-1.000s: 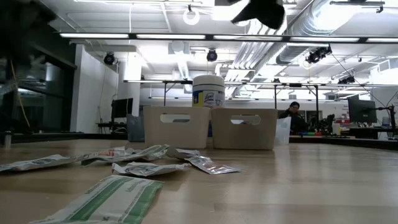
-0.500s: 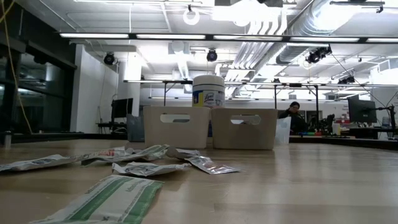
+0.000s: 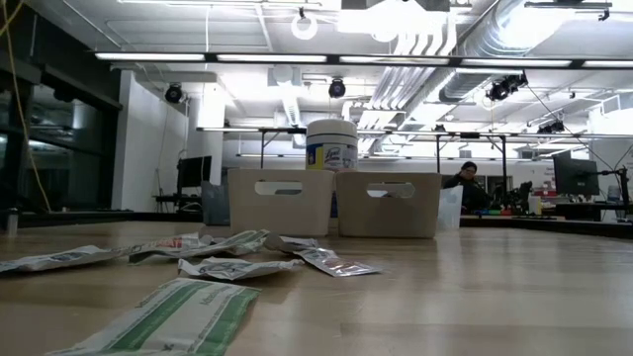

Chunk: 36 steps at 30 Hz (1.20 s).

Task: Pick & Place First Aid Supplies
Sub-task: Put the band aid into the transparent bin

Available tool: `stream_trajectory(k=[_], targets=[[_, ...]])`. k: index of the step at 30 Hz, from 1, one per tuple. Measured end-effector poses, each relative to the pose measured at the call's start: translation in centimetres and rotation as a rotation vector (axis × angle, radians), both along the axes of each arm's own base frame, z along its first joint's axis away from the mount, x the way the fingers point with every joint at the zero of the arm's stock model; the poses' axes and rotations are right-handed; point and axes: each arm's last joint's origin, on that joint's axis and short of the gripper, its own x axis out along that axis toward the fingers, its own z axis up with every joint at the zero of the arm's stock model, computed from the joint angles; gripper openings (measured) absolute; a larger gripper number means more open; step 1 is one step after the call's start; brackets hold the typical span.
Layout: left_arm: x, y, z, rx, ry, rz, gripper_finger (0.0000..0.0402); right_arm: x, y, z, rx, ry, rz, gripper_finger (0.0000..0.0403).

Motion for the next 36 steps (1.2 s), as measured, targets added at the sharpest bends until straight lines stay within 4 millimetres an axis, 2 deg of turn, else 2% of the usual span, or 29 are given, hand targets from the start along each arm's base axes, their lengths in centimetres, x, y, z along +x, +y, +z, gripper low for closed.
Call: stream_trajectory(k=[5, 8, 11, 15, 17, 30, 33, 36], targets=[[0.2, 0.2, -0.1, -0.001, 0.002, -0.005, 0.0, 0.3, -0.8, 0.2, 0.002, -0.024, -0.022, 0.0187], [0.3, 0.2, -0.1, -0.001, 0.003, -0.006, 0.0, 0.4, -1.3, 0.1, 0.024, -0.014, -0.016, 0.0161], [0.4, 0.1, -0.2, -0.001, 0.003, -0.006, 0.0, 0.4, -1.6, 0.1, 0.032, -0.012, -0.013, 0.0116], [0.5, 0.1, -0.2, -0.004, -0.004, -0.006, 0.0, 0.5, -2.0, 0.0, 0.042, -0.004, 0.019, 0.0034], [0.5, 0.1, -0.2, -0.004, -0.004, -0.005, 0.0, 0.6, -2.1, 0.0, 0.045, 0.0, 0.038, 0.0009], [0.5, 0.1, -0.2, 0.013, 0.008, -0.008, 0.0004, 0.5, -2.4, -0.4, 0.068, 0.035, 0.026, 0.0001], [0.5, 0.1, -0.2, 0.029, 0.018, -0.013, 0.0026, 0.5, -2.6, -0.5, 0.069, 0.042, 0.024, 0.0001], [0.6, 0.1, 0.0, 0.064, 0.026, -0.024, 0.0065, 0.5, -3.0, -0.6, 0.08, 0.053, 0.021, 0.0001]])
